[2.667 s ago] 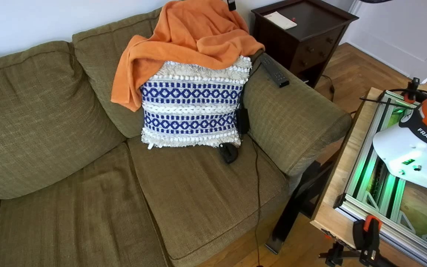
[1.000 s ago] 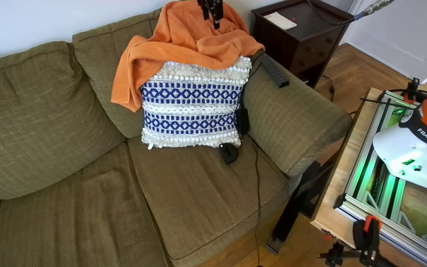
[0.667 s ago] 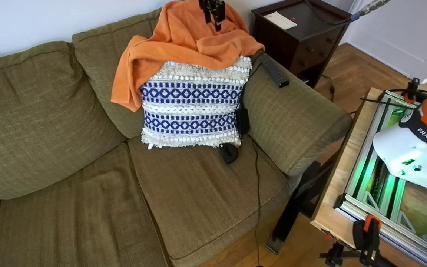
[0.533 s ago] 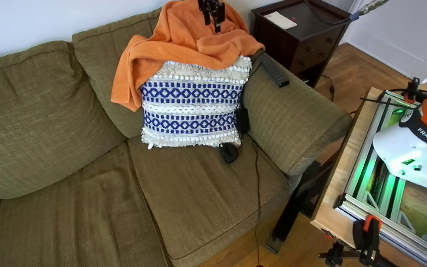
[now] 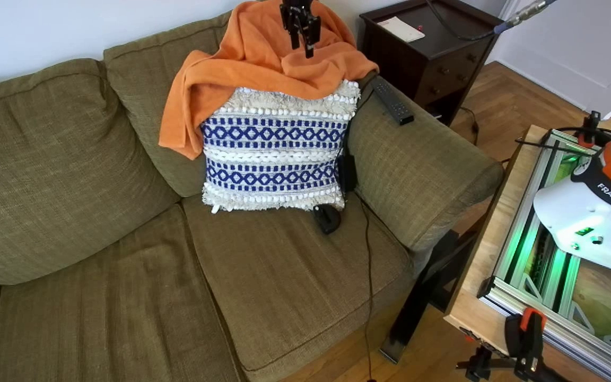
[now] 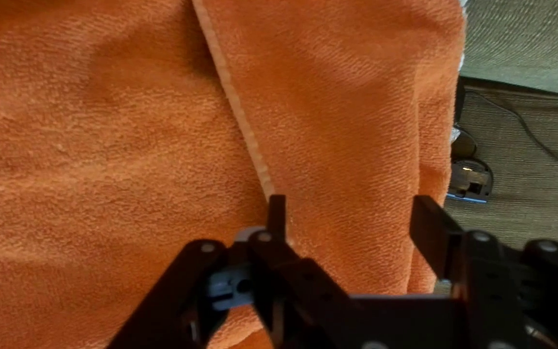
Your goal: Use the orange towel to cover the pillow
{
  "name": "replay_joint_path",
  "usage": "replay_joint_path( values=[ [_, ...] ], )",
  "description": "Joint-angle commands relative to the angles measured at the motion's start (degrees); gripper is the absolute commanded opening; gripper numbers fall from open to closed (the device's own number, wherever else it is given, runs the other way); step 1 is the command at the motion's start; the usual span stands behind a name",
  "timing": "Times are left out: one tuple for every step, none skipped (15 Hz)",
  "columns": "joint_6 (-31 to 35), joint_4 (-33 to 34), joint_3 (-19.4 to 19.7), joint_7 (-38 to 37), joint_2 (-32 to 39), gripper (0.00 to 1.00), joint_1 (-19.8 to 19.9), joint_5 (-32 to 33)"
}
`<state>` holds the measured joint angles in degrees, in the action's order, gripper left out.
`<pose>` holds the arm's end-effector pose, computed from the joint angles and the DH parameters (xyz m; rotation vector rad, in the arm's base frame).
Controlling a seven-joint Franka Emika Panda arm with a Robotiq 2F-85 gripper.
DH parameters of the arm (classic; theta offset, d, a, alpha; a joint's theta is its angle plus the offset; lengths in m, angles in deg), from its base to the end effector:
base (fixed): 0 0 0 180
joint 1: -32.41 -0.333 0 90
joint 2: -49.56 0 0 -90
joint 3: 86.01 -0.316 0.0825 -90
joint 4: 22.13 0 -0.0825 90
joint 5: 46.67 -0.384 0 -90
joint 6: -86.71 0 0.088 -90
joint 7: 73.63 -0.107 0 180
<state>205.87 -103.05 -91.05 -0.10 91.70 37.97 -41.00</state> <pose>0.7204 -0.0236 0.2603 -2.4801 -1.8944 0.1044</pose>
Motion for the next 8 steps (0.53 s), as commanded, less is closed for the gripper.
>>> replay_joint_path(
  values=[
    [2.19, 0.73, -0.92, 2.81, 1.6, 0.63, 1.15, -1.52],
    [2.89, 0.72, -1.0, 3.16, 1.77, 0.64, 1.22, -1.68],
    [3.32, 0.75, -0.99, 3.32, 1.92, 0.6, 1.22, -1.73],
    [4.02, 0.76, -1.02, 3.49, 2.09, 0.6, 1.24, -1.83],
    [4.53, 0.78, -1.08, 3.7, 2.23, 0.57, 1.27, -1.96],
    [4.93, 0.76, -1.1, 3.86, 2.33, 0.55, 1.25, -2.0],
    [4.97, 0.71, -1.09, 3.92, 2.34, 0.46, 1.21, -2.01],
    [5.03, 0.65, -1.09, 3.99, 2.3, 0.37, 1.17, -1.99]
  ],
)
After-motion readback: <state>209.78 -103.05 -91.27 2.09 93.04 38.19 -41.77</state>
